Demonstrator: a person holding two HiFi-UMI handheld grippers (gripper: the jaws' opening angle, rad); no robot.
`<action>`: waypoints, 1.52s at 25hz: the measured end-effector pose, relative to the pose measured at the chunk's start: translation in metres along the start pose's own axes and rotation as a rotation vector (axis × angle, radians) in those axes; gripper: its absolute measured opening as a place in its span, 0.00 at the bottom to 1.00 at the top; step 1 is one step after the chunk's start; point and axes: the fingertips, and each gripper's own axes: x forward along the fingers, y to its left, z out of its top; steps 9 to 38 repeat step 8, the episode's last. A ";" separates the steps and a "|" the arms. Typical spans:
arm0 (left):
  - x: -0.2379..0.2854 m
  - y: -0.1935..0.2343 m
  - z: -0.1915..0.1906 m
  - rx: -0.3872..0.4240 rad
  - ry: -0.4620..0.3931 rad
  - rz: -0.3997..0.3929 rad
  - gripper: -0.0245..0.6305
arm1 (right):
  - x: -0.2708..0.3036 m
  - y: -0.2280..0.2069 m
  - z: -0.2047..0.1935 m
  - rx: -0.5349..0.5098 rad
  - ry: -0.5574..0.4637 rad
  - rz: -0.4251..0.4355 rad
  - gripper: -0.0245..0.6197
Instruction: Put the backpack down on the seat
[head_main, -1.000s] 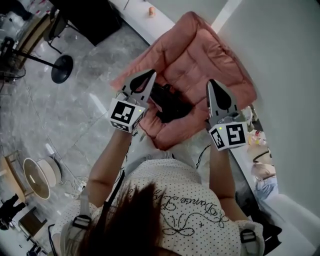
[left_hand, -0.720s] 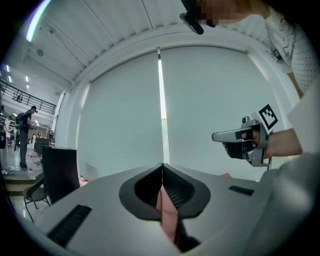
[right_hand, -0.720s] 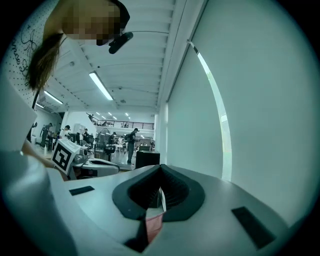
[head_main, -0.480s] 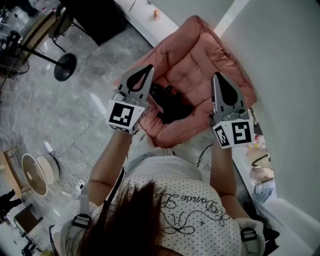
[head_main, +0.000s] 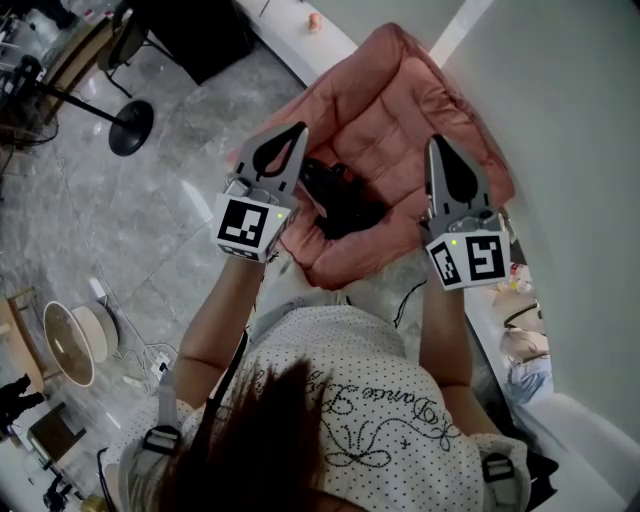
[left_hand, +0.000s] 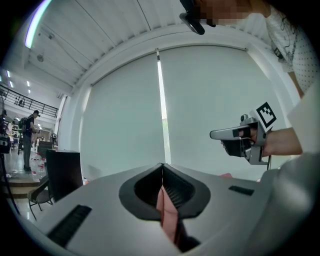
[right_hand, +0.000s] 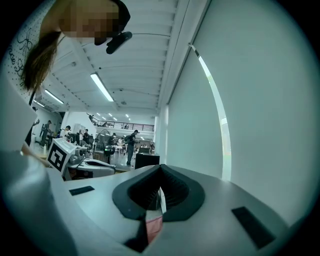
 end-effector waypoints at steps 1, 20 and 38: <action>0.000 0.000 0.000 0.000 0.000 0.000 0.04 | -0.001 0.001 -0.001 0.000 0.000 0.000 0.05; -0.004 -0.006 0.000 0.002 0.006 0.003 0.04 | -0.011 0.007 -0.001 -0.002 0.002 0.009 0.05; -0.004 -0.006 0.000 0.002 0.006 0.003 0.04 | -0.011 0.007 -0.001 -0.002 0.002 0.009 0.05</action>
